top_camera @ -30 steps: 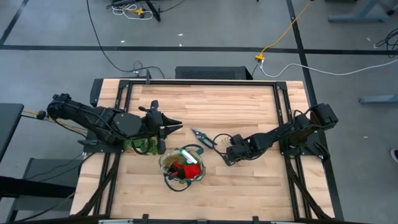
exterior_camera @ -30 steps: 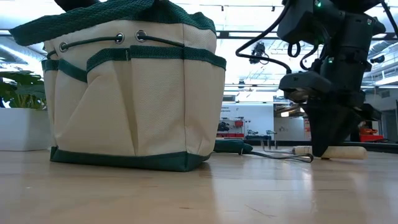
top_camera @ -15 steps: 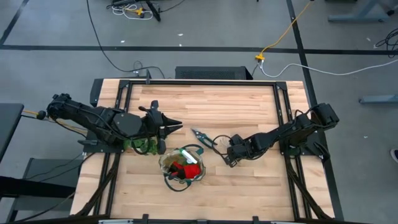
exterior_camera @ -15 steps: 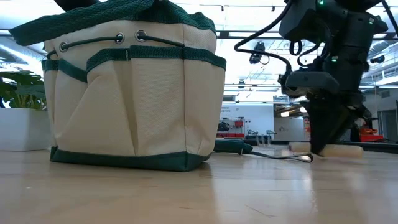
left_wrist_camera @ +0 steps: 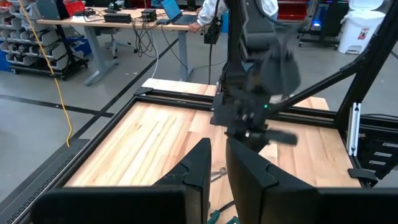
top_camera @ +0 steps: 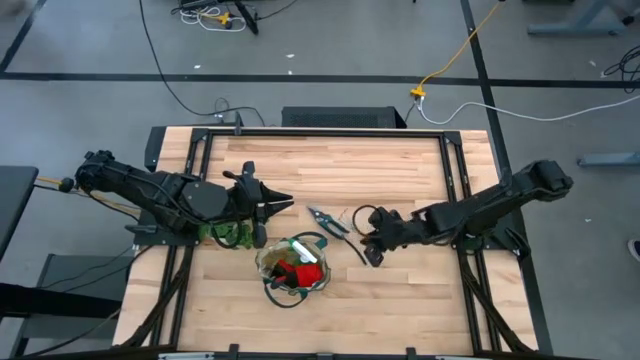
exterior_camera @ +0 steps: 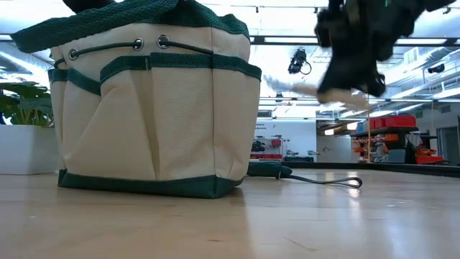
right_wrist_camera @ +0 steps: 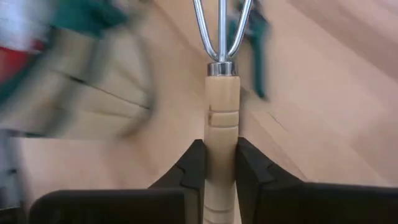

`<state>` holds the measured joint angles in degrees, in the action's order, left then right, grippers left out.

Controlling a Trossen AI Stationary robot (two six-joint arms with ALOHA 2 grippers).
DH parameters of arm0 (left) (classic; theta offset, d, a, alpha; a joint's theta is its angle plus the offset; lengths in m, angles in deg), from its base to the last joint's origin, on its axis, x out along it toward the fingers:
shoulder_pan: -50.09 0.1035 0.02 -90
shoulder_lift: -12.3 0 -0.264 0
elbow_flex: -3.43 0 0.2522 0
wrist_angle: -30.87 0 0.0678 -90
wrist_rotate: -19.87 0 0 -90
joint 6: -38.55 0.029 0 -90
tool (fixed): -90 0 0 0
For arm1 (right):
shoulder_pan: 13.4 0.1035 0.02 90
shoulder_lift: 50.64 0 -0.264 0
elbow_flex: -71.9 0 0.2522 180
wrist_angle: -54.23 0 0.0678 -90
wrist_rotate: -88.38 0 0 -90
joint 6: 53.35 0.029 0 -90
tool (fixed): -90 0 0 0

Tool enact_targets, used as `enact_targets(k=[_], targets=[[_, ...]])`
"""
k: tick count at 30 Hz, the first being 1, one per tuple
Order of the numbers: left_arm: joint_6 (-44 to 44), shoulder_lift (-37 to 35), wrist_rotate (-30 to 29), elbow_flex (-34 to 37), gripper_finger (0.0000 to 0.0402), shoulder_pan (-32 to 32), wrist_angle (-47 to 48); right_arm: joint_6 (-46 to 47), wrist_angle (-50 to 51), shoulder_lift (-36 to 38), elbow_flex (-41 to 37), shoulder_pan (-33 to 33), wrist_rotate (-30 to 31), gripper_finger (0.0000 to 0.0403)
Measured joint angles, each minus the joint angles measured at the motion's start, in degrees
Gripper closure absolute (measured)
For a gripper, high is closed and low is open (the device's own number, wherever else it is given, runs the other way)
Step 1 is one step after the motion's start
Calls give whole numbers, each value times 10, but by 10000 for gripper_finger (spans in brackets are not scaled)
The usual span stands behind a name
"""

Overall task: Pick & Place Garden tools in Gardening bag
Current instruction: Put the hand rake into the gardening bag

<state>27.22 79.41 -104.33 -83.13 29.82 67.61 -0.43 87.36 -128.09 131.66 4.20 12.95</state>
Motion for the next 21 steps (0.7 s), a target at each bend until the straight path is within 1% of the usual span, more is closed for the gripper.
enact_targets(k=[3,6,11,14,18,21], targets=[[0,0,0,0,346,3,0,-42,-56,26,0,8,1,357],[0,0,0,0,346,8,0,-86,-137,39,1,17,-3,357],[1,0,0,0,346,12,-1,-153,-263,36,1,27,-39,357],[1,0,0,0,346,12,-4,-177,-301,36,1,32,-41,357],[1,0,0,0,346,12,-14,-196,-328,34,1,36,-35,357],[2,0,0,0,346,12,-24,-202,-370,17,2,39,-42,357]])
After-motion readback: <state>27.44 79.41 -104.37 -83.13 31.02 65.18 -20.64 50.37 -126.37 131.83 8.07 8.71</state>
